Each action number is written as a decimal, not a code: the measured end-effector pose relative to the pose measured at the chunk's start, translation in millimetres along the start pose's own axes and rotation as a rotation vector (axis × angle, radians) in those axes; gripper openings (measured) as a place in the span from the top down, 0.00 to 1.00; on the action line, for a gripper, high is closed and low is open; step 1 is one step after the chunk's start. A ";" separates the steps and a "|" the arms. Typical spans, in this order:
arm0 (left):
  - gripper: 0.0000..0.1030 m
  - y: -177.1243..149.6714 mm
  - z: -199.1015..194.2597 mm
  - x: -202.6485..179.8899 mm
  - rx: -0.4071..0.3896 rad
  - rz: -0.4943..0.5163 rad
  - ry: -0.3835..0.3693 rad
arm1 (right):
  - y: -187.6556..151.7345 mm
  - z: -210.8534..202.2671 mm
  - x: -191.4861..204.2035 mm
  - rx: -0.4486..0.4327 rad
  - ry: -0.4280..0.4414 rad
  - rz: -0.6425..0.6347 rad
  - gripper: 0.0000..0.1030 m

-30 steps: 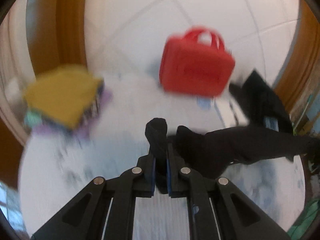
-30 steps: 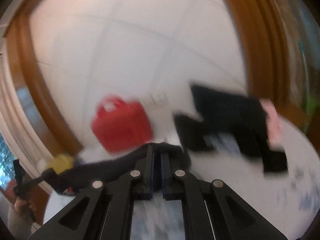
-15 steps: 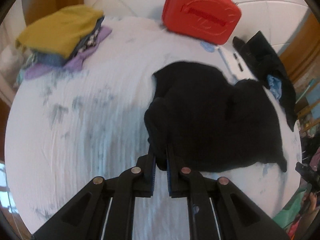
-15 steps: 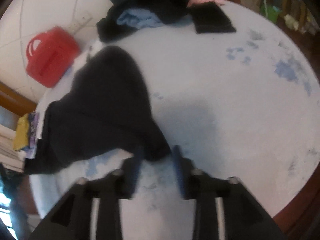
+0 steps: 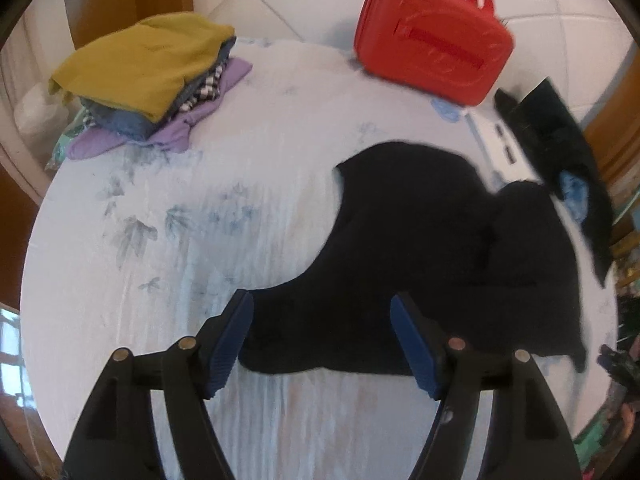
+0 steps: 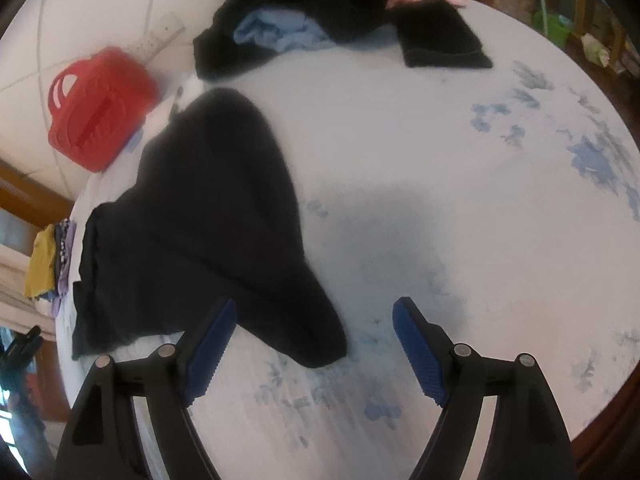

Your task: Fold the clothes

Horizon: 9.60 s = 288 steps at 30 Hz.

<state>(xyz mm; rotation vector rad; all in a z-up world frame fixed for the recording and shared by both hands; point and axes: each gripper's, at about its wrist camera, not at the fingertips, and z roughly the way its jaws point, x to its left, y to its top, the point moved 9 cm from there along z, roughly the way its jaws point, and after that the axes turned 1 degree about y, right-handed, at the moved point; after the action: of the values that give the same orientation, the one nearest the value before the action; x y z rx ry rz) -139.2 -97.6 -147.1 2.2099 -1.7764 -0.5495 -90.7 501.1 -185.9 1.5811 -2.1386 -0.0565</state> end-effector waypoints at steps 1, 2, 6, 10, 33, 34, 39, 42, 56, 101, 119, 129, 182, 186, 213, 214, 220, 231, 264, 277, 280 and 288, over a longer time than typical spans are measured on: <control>0.31 -2.2 10.3 -0.4 0.011 0.007 0.017 | -0.3 2.9 0.9 0.007 -0.008 -0.013 0.20; 0.31 -4.5 20.6 -0.8 0.022 0.013 0.033 | -0.7 5.8 2.2 0.016 -0.015 -0.027 0.16; 0.31 -21.0 57.3 -0.7 0.089 0.043 0.089 | -7.5 21.7 14.2 0.069 -0.031 -0.109 0.10; 0.35 -39.3 75.7 -4.9 0.122 0.057 0.086 | -13.8 41.5 30.3 0.099 -0.090 -0.211 0.08; 0.92 -74.1 -35.2 6.7 0.094 0.133 0.033 | -65.4 -37.7 3.8 0.220 -0.133 -0.297 0.92; 0.91 -72.1 -35.7 5.3 0.099 0.128 0.028 | -61.9 -37.8 -1.3 0.204 -0.129 -0.275 0.89; 0.74 -51.7 -36.7 -8.8 0.097 0.109 0.007 | -9.2 -36.7 6.5 0.081 -0.094 -0.240 0.43; 0.74 -12.0 -31.6 -26.4 0.052 0.110 0.023 | 27.6 -20.6 31.7 0.034 -0.057 -0.273 0.31; 0.53 90.1 122.1 -89.3 0.141 0.222 -0.017 | 144.4 67.7 130.6 -0.003 -0.021 -0.228 0.13; 0.57 181.1 112.0 11.4 -0.081 -0.042 0.112 | 248.6 111.8 72.4 -0.065 -0.288 -0.203 0.35; 0.36 2.6 62.7 53.0 0.055 0.032 0.162 | 86.1 67.1 57.9 0.113 -0.063 -0.204 0.43; 0.43 -71.0 73.2 38.3 0.117 0.058 0.138 | 39.2 99.3 77.8 0.160 -0.194 -0.377 0.17; 0.95 -126.3 29.0 39.2 0.144 0.153 0.036 | -43.0 6.7 28.2 0.039 -0.160 -0.187 0.92; 0.95 -145.9 15.6 51.7 0.168 0.146 0.033 | -57.9 -40.5 12.7 0.005 -0.147 -0.115 0.92; 0.94 -116.6 12.7 32.1 0.146 0.139 -0.051 | -65.2 8.6 -1.7 0.160 -0.153 -0.095 0.33; 0.94 -118.4 18.9 29.4 0.149 0.143 -0.045 | -67.2 8.2 -2.8 0.155 -0.148 -0.089 0.30; 0.22 -122.6 31.9 19.5 0.128 0.168 -0.068 | -81.0 -1.8 -17.4 0.117 -0.148 -0.063 0.19; 0.23 -137.4 46.5 26.4 0.151 0.261 0.030 | -113.6 -12.0 -34.6 0.074 -0.155 0.008 0.18; 0.00 21.9 2.6 29.5 -0.025 0.148 0.059 | 67.0 -32.1 28.3 -0.108 -0.124 -0.200 0.29; 0.16 -73.5 32.8 70.4 0.079 0.082 0.168 | -23.9 0.8 -22.7 0.019 -0.061 -0.018 0.28; 0.17 -74.2 40.6 66.4 0.083 0.085 0.149 | -28.3 3.9 -8.5 0.018 -0.092 -0.060 0.28; 0.16 -79.3 56.8 62.4 0.083 0.126 0.130 | -53.5 34.1 -2.3 0.076 -0.113 -0.046 0.28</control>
<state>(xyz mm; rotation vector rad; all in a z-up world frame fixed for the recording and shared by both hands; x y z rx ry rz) -83.0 -138.5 -239.7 2.1142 -1.8847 -0.3028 -56.0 477.1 -233.4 1.7082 -2.2137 -0.0823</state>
